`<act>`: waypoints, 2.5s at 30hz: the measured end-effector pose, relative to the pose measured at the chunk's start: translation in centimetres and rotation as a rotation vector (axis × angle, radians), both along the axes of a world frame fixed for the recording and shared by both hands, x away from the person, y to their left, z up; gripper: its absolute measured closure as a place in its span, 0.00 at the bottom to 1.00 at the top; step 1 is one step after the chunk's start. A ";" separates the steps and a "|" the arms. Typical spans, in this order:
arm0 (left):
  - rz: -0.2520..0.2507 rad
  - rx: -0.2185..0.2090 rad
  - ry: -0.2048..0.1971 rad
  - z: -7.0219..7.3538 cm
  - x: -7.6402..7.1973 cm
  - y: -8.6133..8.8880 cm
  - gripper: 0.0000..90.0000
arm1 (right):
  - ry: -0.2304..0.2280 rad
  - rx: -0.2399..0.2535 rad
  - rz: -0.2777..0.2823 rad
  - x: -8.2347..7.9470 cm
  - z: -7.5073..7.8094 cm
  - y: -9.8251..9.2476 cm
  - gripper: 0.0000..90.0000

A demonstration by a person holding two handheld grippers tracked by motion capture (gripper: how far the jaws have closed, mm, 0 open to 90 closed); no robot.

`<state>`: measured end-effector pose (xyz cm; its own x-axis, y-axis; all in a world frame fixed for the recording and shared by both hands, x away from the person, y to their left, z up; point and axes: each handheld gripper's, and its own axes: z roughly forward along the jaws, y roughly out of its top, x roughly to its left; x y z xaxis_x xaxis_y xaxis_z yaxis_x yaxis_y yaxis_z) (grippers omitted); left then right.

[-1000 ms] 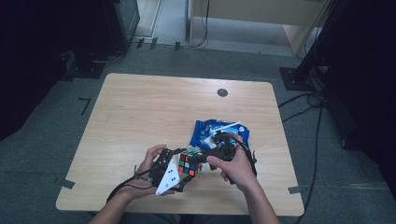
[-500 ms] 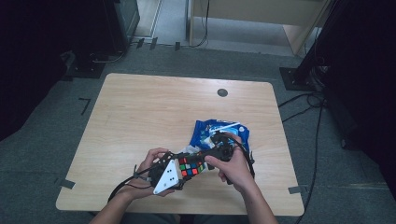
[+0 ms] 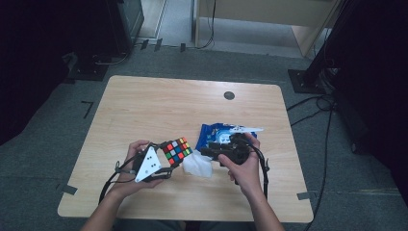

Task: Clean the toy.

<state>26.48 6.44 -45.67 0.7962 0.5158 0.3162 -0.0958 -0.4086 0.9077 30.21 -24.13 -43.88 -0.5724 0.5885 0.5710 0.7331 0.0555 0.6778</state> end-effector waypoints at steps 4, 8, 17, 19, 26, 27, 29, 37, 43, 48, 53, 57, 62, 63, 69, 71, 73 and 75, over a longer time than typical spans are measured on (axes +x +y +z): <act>0.024 -0.020 -0.001 0.3 0.2 0.6 0.38 | -0.060 -0.143 0.027 -0.2 -1.7 2.1 0.54; 0.024 -0.025 0.004 0.3 0.1 0.4 0.38 | -0.127 -0.301 0.060 -0.8 -3.7 4.7 0.55; 0.017 -0.054 0.025 0.6 0.2 0.5 0.38 | -0.200 -0.507 0.035 -1.3 -6.6 6.4 0.57; 0.016 -0.062 0.031 0.6 0.2 0.5 0.38 | -0.236 -0.555 0.039 -1.5 -7.0 6.6 0.62; 0.011 -0.064 0.047 0.5 0.3 0.4 0.38 | -0.283 -0.607 0.045 -1.8 -6.9 6.7 0.93; 0.011 -0.061 0.047 0.5 0.3 0.3 0.38 | -0.264 -0.588 0.050 -1.7 -6.8 6.4 0.94; 0.007 -0.058 0.048 0.4 0.2 0.3 0.38 | -0.246 -0.539 0.038 -1.5 -6.3 5.8 0.96; -0.004 -0.051 0.054 0.2 0.2 -0.1 0.38 | -0.369 -0.290 -0.099 -2.7 0.8 2.7 0.97; -0.028 -0.051 0.056 0.1 -0.3 -1.0 0.38 | -0.483 -0.133 -0.083 -5.2 4.6 2.9 0.97; -0.056 -0.058 0.055 0.3 -0.7 -1.5 0.38 | -0.518 -0.075 -0.031 -6.3 5.2 4.2 0.97; -0.083 -0.097 0.067 0.8 -1.0 -1.5 0.38 | -0.481 -0.080 -0.029 -5.8 3.9 4.7 0.97; -0.093 -0.142 0.087 1.1 -0.8 -0.9 0.38 | -0.463 -0.118 -0.062 -5.2 3.2 4.5 0.97; -0.084 -0.148 0.080 1.3 -0.8 -0.7 0.38 | -0.380 -0.171 -0.130 -3.9 1.5 3.6 0.97; -0.079 -0.140 0.078 1.2 -0.8 -0.7 0.38 | -0.372 -0.158 -0.141 -3.9 1.5 3.4 0.97; -0.083 -0.131 0.086 0.9 -0.7 -1.1 0.38 | -0.463 -0.050 -0.112 -5.5 4.3 3.5 0.97; -0.088 -0.129 0.084 0.9 -0.8 -1.2 0.38 | -0.481 -0.036 -0.077 -6.1 4.7 4.2 0.97; -0.091 -0.132 0.082 1.0 -0.9 -1.3 0.38 | -0.476 -0.058 -0.067 -6.1 4.3 4.7 0.96; -0.091 -0.126 0.078 1.1 -1.0 -1.3 0.38 | -0.451 -0.058 -0.076 -5.7 3.6 4.7 0.97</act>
